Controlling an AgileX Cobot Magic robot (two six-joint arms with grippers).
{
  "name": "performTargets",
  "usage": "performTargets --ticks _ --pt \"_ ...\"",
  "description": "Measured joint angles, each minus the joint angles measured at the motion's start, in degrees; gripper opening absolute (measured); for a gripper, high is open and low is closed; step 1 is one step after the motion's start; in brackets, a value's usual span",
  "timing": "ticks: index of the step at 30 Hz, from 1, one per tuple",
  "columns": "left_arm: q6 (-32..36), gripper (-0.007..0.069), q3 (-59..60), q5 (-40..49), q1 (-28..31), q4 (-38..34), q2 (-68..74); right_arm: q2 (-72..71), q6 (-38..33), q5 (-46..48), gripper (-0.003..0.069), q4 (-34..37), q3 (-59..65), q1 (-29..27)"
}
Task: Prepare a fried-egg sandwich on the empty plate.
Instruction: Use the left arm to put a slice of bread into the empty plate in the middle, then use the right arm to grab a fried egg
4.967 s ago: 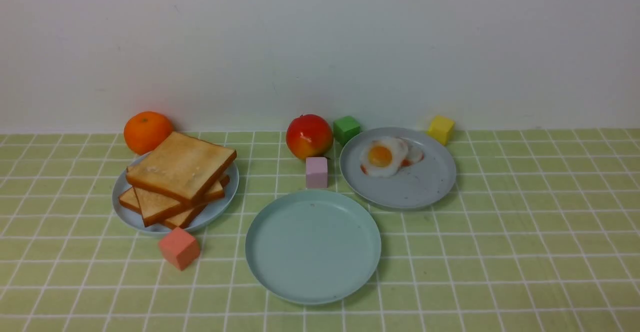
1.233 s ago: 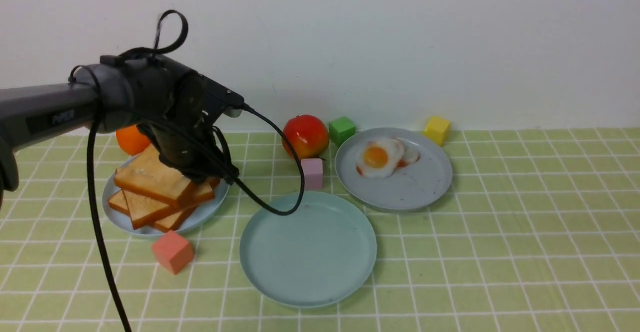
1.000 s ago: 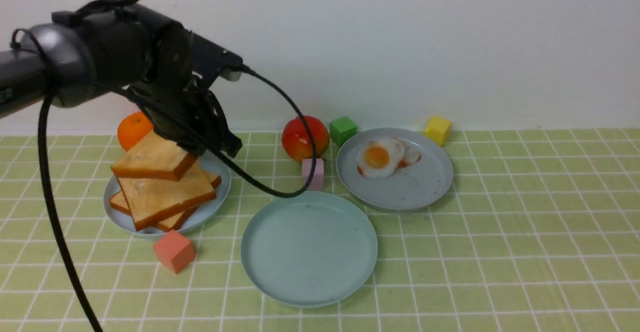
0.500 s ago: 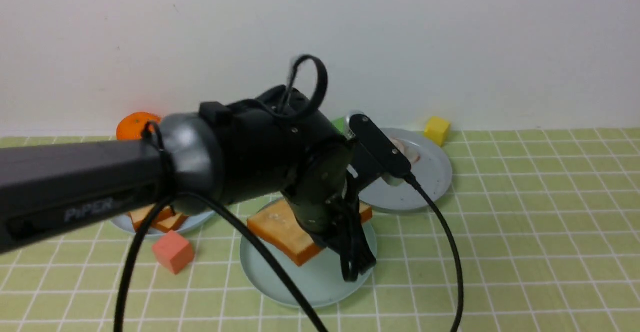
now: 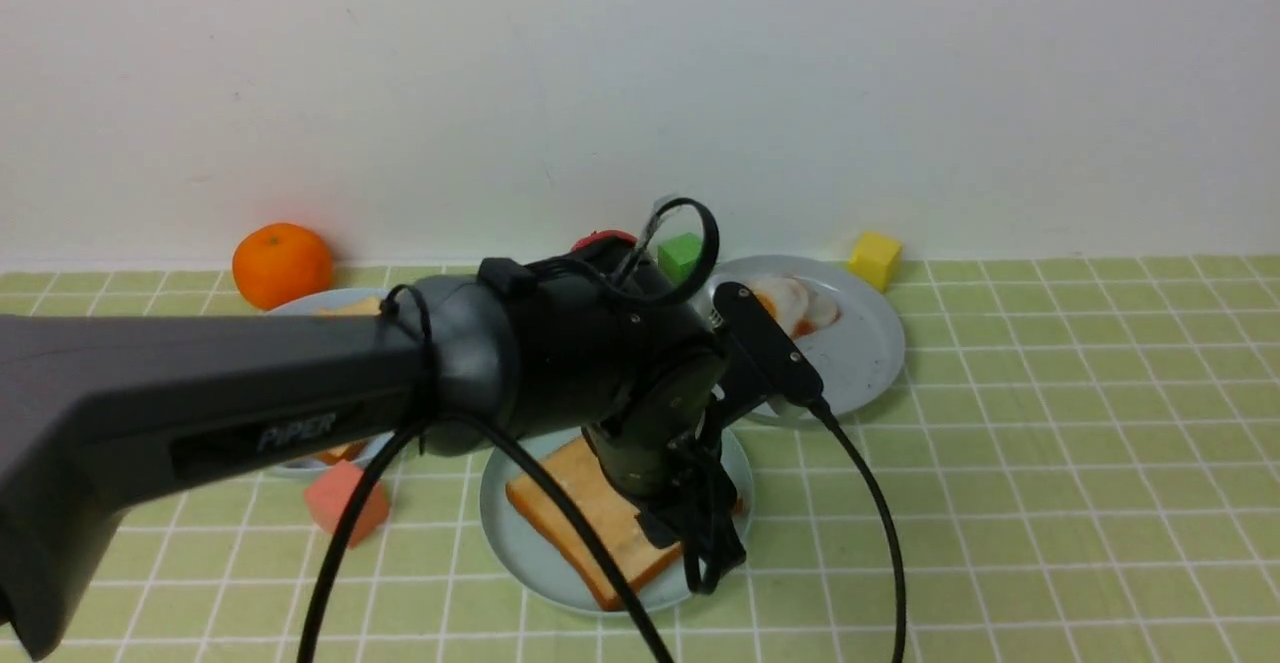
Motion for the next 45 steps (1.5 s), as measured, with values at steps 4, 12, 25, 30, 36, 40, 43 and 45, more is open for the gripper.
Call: performTargets --ticks 4,12,25,30,36,40,43,45 --pt "-1.75 0.0426 0.00 2.16 -0.32 -0.12 -1.57 0.30 0.00 -2.26 0.0088 -0.71 0.00 0.00" --pt "-12.17 0.0178 -5.24 14.50 -7.26 -0.44 -19.25 9.43 4.77 -10.71 0.0141 -0.76 0.47 0.00" --pt "-14.94 -0.0013 24.76 5.54 -8.73 -7.19 -66.06 41.19 8.50 -21.38 0.0176 4.58 -9.50 -3.29" --pt "-18.84 -0.0013 37.18 -3.97 -8.73 -7.25 -77.83 50.67 7.48 -22.09 0.0188 10.48 -15.62 -7.88" --pt "-30.11 -0.0013 40.86 -11.12 -8.73 -6.88 -81.30 62.97 -2.23 -20.26 0.0248 19.50 -25.59 -12.82" --pt "-33.74 -0.0013 41.10 -14.28 -8.73 -5.19 -79.91 72.51 -8.26 -15.73 0.0304 25.51 -35.31 -14.56" --pt "-34.20 -0.0013 41.17 -16.66 -8.73 -4.85 -78.54 78.24 -10.91 -14.05 0.0332 26.55 -41.95 -14.75" --pt "-34.31 -0.0013 41.17 -17.41 -8.73 -4.73 -78.17 80.14 -11.33 -13.93 0.0337 26.76 -44.17 -14.75"
